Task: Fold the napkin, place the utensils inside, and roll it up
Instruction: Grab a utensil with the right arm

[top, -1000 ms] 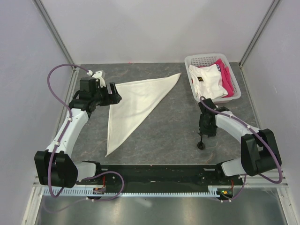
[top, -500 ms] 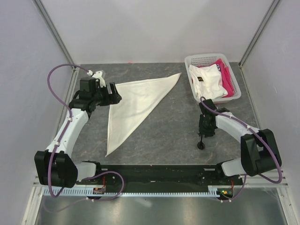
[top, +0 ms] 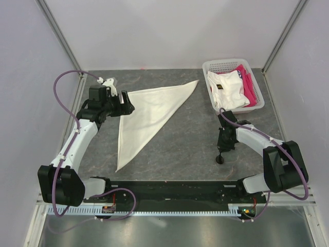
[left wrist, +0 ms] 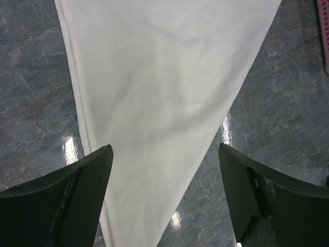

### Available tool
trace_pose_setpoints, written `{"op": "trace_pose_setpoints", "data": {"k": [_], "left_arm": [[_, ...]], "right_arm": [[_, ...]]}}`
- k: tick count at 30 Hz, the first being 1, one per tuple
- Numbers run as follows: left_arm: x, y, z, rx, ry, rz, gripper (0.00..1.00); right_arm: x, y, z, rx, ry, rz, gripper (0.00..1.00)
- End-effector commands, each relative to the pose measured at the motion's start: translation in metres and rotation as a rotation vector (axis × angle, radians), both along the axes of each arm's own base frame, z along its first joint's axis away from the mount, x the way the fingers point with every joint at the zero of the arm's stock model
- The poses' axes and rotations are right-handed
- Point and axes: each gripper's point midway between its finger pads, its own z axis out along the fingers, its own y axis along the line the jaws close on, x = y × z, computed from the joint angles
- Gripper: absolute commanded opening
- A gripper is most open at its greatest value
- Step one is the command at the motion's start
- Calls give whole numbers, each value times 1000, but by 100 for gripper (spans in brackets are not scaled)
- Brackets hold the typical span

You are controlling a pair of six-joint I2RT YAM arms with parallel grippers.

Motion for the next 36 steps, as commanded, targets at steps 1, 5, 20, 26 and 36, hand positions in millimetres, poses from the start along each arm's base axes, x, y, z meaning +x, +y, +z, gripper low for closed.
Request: {"op": "trace_pose_setpoints", "data": {"k": [1,5,20,26,36], "left_arm": [[-1,-2,7,15,-44,-20,90],[-1,-4,8,12,-46,-22,90],[-3,-14,12,-7,-52,-42,89],[-4,-16,12,-14,-47,-41,89],[-3,-13,14,-10,-56,-26,89]], "right_arm": [[-7,3,-19,23,30,-33,6],[-8,8,-16,52,25,-45,0],[36,93,45,203,-197,-92,0],[66,157,60,327,-293,-98,0],[133,279,86,434,-433,-44,0]]}}
